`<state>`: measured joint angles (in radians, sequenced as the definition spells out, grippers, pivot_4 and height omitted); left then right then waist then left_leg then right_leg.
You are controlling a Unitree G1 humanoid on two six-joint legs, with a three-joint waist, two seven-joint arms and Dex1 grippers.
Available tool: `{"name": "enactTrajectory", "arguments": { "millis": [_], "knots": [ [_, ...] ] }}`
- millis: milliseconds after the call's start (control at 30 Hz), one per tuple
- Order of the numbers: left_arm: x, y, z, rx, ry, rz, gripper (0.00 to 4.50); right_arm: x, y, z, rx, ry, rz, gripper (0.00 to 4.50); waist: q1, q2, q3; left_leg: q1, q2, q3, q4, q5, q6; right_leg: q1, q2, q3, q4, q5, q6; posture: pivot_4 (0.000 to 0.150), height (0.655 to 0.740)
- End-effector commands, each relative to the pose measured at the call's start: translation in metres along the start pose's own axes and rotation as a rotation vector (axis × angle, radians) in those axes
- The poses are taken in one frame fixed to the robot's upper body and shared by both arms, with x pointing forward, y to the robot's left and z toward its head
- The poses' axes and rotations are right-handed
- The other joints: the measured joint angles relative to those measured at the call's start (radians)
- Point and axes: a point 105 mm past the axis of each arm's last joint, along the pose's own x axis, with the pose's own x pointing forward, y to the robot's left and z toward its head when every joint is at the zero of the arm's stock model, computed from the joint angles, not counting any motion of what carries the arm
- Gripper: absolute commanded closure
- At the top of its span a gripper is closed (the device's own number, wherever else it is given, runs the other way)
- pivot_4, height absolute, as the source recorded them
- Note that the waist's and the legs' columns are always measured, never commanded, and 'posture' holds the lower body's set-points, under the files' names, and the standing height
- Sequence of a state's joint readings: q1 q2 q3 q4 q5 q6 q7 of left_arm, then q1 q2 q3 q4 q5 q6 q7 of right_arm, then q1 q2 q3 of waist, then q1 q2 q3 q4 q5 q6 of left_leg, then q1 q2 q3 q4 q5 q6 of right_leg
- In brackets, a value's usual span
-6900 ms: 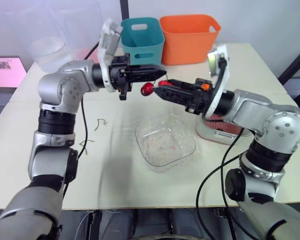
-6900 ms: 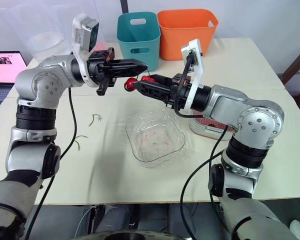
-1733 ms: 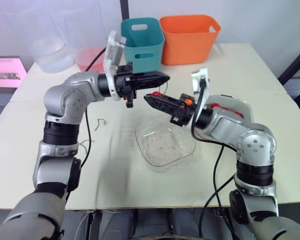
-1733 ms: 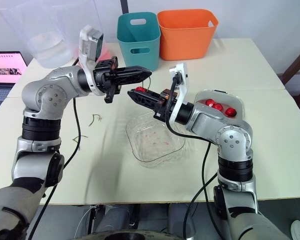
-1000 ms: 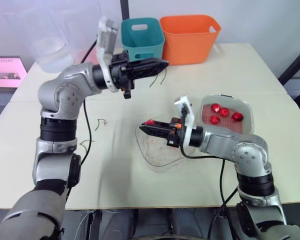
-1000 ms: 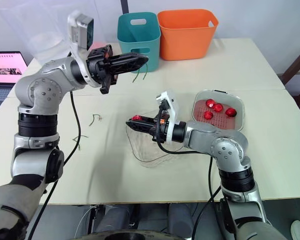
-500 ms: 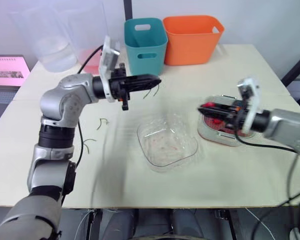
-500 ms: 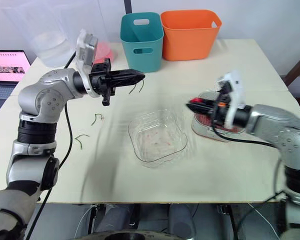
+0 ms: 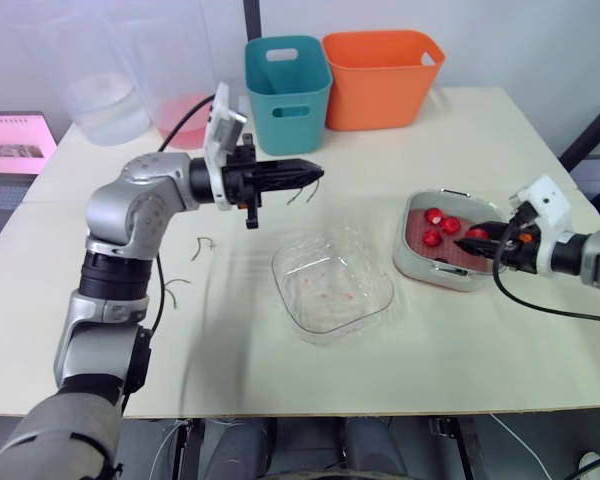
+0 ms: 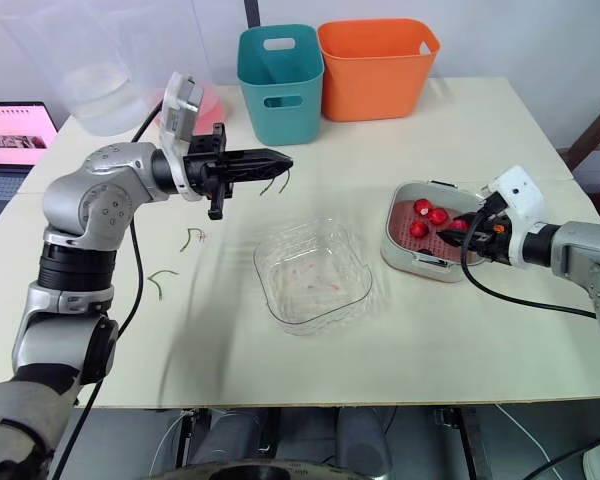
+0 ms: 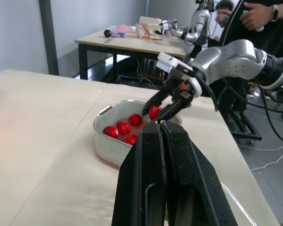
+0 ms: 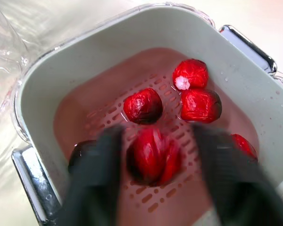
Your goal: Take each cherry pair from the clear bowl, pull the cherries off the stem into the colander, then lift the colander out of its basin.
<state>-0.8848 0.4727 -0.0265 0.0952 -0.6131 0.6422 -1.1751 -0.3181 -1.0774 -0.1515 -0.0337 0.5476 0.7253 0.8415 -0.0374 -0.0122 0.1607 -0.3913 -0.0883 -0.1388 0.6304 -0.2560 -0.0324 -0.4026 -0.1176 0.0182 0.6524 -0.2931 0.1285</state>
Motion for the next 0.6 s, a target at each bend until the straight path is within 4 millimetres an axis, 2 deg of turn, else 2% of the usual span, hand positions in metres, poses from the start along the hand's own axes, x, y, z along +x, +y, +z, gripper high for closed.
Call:
{"name": "enactTrajectory", "arguments": {
  "millis": [33,200,300,333,400,467,600],
  "knots": [
    [-0.001,-0.004,0.01,0.041,-0.019,-0.004,4.5,-0.01,-0.005,0.023,-0.025,-0.085,-0.022,0.46,0.001,0.0,0.0,0.0,0.0,0.0,0.0,0.0,0.0,0.0,0.0,0.0,0.0,0.0,0.0,0.15,0.74],
    [-0.006,0.001,0.018,0.001,-0.065,0.046,4.5,-0.011,0.002,0.042,-0.015,-0.155,0.012,0.46,0.0,0.0,0.0,0.0,0.0,0.0,0.0,0.0,0.0,0.0,0.0,0.0,0.0,0.0,0.0,0.15,0.74],
    [-0.034,0.019,0.025,-0.082,-0.104,0.235,4.5,-0.009,0.048,0.096,0.026,-0.344,0.23,0.46,-0.011,0.0,0.0,0.0,0.0,0.0,0.0,0.0,0.0,0.0,0.0,0.0,0.0,0.0,0.0,0.15,0.74],
    [-0.042,0.021,0.024,-0.102,-0.103,0.269,4.5,-0.009,0.061,0.106,0.028,-0.376,0.285,0.46,-0.015,0.0,0.0,0.001,0.001,0.0,0.0,0.0,0.0,-0.001,0.001,0.001,0.001,0.0,0.0,0.15,0.74],
    [-0.061,0.025,0.013,-0.161,-0.055,0.354,4.5,-0.003,0.087,0.12,0.008,-0.404,0.377,0.46,-0.016,0.0,0.0,0.001,0.002,-0.002,-0.001,0.0,0.0,-0.002,0.002,0.001,0.001,0.0,0.0,0.15,0.74],
    [-0.09,0.024,-0.002,-0.225,-0.031,0.461,4.5,0.009,0.126,0.132,-0.046,-0.421,0.491,0.46,-0.022,0.001,-0.001,0.001,0.003,-0.003,-0.002,0.0,0.0,-0.002,0.003,0.001,0.001,0.0,0.0,0.15,0.74],
    [-0.136,0.018,-0.031,-0.323,-0.015,0.654,4.5,0.024,0.18,0.14,-0.157,-0.444,0.625,0.46,-0.006,0.001,0.0,0.0,0.001,-0.005,-0.002,0.0,0.0,-0.004,0.001,0.001,0.001,0.0,0.0,0.15,0.74]
  ]
}}
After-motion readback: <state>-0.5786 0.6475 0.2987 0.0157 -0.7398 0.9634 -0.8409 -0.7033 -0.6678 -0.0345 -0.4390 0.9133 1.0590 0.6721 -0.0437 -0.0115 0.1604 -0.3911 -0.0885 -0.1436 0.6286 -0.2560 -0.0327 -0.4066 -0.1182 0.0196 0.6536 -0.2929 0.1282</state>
